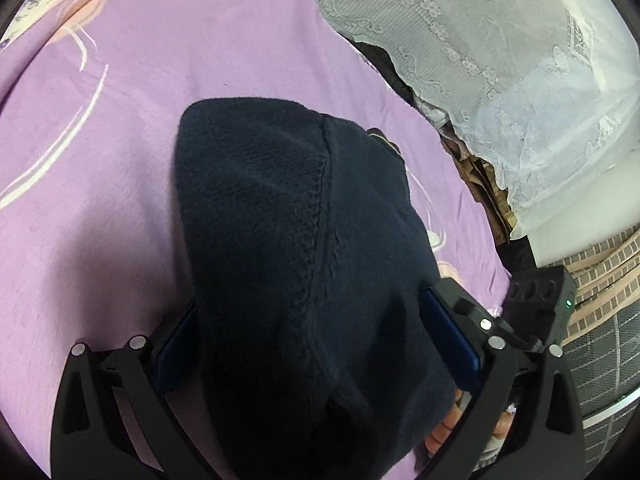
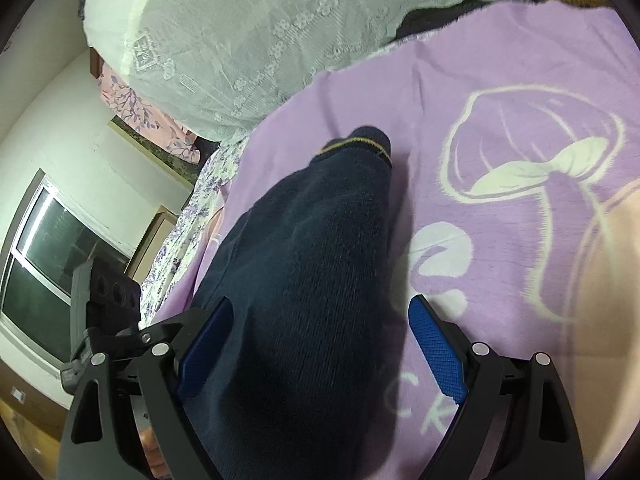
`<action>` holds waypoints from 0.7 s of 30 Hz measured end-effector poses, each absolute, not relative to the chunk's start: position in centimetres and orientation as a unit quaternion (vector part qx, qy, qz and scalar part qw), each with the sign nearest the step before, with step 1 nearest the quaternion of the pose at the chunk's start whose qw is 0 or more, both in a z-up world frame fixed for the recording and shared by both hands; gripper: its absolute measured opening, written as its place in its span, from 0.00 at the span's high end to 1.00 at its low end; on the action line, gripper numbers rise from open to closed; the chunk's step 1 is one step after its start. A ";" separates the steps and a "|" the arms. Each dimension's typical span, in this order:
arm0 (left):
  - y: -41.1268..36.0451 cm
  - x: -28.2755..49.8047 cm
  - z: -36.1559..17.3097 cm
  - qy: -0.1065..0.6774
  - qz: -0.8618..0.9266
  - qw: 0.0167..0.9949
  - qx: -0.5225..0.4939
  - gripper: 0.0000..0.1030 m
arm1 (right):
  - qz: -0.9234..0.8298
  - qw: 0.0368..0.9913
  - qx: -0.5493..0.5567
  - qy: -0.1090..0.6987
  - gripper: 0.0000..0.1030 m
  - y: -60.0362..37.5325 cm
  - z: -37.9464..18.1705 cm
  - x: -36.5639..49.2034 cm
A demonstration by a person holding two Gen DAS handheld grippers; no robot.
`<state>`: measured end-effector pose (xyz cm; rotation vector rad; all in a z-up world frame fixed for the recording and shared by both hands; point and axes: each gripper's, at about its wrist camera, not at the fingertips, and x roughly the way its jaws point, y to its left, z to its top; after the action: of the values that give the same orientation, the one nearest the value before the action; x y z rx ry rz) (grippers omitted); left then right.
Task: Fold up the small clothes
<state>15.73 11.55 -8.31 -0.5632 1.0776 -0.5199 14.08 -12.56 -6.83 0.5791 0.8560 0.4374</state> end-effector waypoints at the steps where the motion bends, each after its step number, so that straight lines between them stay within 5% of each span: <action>1: 11.5 15.8 -8.3 0.502 -0.246 0.788 -0.258 0.04 | 0.209 0.842 0.279 0.413 0.13 -12.4 -7.2 14.6; 7: 10.6 15.9 -8.4 0.501 -0.254 0.793 -0.235 0.08 | 0.233 0.830 0.275 0.426 0.30 -10.9 -8.0 16.3; 10: 10.7 15.8 -8.3 0.496 -0.244 0.800 -0.234 0.28 | 0.233 0.836 0.272 0.416 0.36 -10.9 -7.7 15.9; 21: 9.3 14.5 -5.2 0.466 -0.249 0.825 -0.200 0.35 | 0.232 0.868 0.233 0.373 0.42 -11.4 -4.1 13.8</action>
<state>14.53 9.25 -5.18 -0.4251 0.9901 -0.5301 13.82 -11.37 -4.11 0.4868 0.7800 0.4848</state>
